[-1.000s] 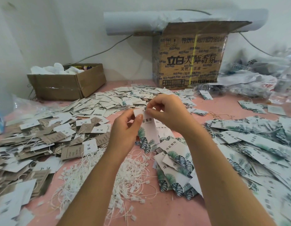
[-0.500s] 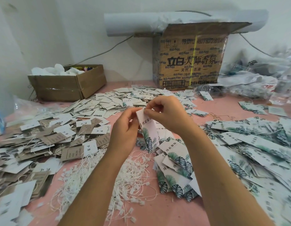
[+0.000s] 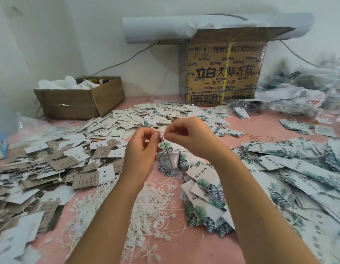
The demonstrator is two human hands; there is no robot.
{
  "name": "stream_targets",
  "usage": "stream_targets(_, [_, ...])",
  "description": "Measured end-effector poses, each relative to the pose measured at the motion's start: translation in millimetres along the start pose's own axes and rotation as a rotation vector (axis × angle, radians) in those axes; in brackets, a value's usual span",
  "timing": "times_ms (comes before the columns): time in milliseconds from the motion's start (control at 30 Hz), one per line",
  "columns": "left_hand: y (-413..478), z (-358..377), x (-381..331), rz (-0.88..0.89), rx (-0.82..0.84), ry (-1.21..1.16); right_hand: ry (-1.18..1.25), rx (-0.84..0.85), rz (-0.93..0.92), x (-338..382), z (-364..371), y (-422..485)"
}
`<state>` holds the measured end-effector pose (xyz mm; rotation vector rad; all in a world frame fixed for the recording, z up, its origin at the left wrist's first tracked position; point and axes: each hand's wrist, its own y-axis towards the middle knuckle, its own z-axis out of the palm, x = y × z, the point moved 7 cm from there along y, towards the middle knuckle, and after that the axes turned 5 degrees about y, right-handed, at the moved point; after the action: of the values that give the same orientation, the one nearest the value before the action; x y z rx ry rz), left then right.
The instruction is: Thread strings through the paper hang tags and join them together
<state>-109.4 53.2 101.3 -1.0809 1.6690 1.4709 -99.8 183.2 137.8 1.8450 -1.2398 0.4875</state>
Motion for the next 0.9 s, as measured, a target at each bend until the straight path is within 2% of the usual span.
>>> stream_targets(233, [3.4, -15.6, 21.9, -0.306, -0.196, -0.417, -0.023, -0.075, 0.225, -36.4, -32.2, -7.3])
stream_targets(367, [3.9, -19.2, 21.6, -0.351, -0.245, -0.634, 0.069, -0.163, 0.334, -52.7, -44.1, -11.6])
stream_targets(533, [1.8, -18.3, 20.2, -0.361, -0.234, -0.623, 0.099, -0.206, 0.485, -70.9, -47.2, -15.9])
stream_targets(633, [1.3, -17.1, 22.3, -0.377, -0.233, -0.575, 0.146, -0.223, 0.467, -69.3, -48.0, -15.5])
stream_targets(900, [0.4, -10.7, 16.2, -0.316, -0.1, -0.448, 0.323, -0.236, 0.209, -31.5, -40.1, -8.5])
